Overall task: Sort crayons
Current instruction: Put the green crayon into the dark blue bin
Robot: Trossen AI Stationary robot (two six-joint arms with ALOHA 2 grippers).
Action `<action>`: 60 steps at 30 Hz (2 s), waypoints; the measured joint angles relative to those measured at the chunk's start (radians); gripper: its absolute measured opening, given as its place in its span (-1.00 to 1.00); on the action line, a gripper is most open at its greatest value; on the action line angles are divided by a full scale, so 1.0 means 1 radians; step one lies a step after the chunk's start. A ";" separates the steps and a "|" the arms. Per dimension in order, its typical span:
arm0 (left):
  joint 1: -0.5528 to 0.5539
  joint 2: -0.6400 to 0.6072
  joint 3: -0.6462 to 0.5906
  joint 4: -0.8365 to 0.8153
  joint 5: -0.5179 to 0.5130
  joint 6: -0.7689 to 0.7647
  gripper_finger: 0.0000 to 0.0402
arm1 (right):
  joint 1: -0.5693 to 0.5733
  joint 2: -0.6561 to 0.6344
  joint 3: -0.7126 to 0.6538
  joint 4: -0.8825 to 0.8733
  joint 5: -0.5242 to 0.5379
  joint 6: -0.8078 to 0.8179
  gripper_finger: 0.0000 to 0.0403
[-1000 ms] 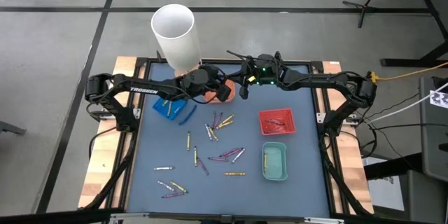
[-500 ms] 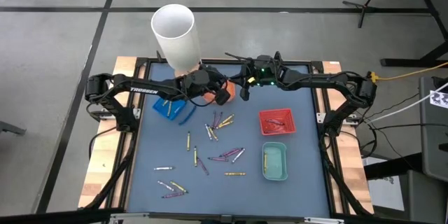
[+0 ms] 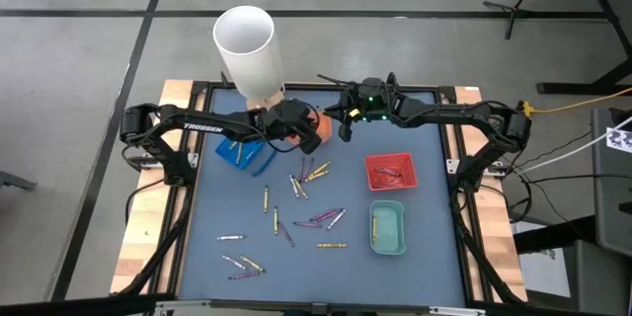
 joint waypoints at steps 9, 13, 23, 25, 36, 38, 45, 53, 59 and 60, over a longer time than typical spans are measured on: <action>0.019 0.000 0.000 0.070 0.007 -0.043 -0.53 | 0.000 0.000 0.000 -0.074 0.000 -0.003 -0.89; 0.034 0.000 0.000 0.110 0.010 -0.110 -0.53 | 0.000 0.000 0.000 -0.077 0.000 -0.003 -0.89; 0.059 0.000 0.000 0.137 0.053 -0.227 -0.53 | 0.001 0.000 0.000 -0.075 -0.037 -0.001 -0.89; 0.059 0.000 0.000 0.145 0.055 -0.243 -0.53 | 0.002 0.000 0.000 -0.073 -0.037 0.000 -0.89; 0.059 0.000 0.000 0.159 0.058 -0.248 -0.53 | 0.001 0.000 0.000 -0.019 -0.063 0.027 -0.89; 0.059 0.000 0.000 0.159 0.058 -0.248 -0.53 | 0.001 0.000 0.000 -0.019 -0.062 0.027 -0.89; 0.059 0.000 0.000 0.162 0.058 -0.248 -0.58 | 0.001 0.000 0.000 -0.020 -0.062 0.027 -0.89; 0.058 0.000 0.000 0.165 0.059 -0.241 -0.90 | 0.001 0.000 0.000 -0.020 -0.062 0.026 -0.89; 0.057 0.000 0.000 0.165 0.060 -0.240 -0.96 | 0.001 0.000 0.000 -0.022 -0.062 0.026 -0.89; 0.057 0.000 0.000 0.165 0.060 -0.240 -0.95 | 0.001 0.000 0.000 -0.022 -0.062 0.026 -0.89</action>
